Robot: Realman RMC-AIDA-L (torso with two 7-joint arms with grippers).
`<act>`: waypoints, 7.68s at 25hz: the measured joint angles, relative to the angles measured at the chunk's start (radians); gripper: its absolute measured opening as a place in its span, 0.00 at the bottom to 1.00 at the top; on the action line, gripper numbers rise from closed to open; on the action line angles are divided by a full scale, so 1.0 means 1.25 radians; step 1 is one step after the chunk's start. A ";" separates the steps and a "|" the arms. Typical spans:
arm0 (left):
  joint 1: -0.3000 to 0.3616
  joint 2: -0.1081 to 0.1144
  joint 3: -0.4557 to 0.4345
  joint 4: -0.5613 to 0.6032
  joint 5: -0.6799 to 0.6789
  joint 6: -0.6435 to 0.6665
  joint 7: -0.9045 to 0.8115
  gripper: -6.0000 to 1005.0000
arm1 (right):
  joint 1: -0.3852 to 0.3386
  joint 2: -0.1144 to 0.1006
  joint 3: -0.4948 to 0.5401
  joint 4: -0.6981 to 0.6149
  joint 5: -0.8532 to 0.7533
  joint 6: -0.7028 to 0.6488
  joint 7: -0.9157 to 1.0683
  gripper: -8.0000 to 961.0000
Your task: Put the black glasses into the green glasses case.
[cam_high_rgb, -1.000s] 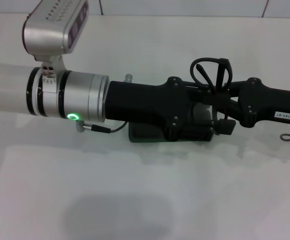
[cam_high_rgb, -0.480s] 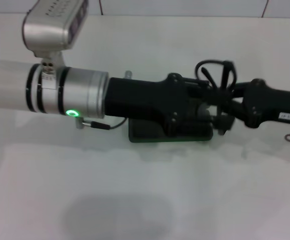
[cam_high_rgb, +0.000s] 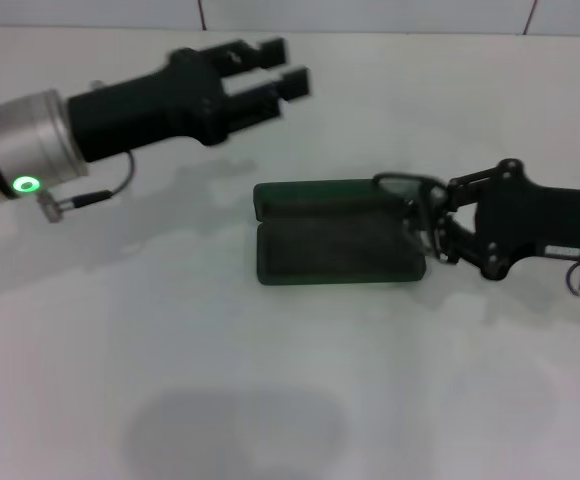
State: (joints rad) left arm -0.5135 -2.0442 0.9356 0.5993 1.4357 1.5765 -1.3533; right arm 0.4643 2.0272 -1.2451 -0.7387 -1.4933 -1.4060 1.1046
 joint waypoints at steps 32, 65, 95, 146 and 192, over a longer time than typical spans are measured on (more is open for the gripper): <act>-0.004 0.013 -0.070 -0.005 0.025 -0.053 -0.008 0.56 | -0.112 0.001 -0.624 -0.330 -0.058 0.812 0.048 0.11; 0.008 0.005 -0.070 -0.007 0.031 -0.052 0.000 0.57 | -0.149 -0.003 -0.629 -0.385 -0.029 0.736 0.047 0.38; -0.012 -0.004 -0.069 -0.008 0.042 -0.054 -0.001 0.57 | 0.008 -0.002 -0.561 -0.163 0.057 0.584 0.130 0.41; -0.192 -0.037 0.243 -0.068 0.287 -0.448 -0.241 0.57 | -0.087 -0.003 0.079 0.154 0.269 0.111 -0.059 0.48; 0.140 -0.005 0.206 -0.024 0.029 0.197 0.365 0.88 | -0.048 -0.004 0.022 0.159 0.042 -0.188 -0.173 0.89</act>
State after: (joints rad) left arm -0.3382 -2.0501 1.1936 0.5696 1.4723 1.8224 -0.8968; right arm 0.4048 2.0217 -1.2174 -0.5397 -1.4408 -1.6407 0.8881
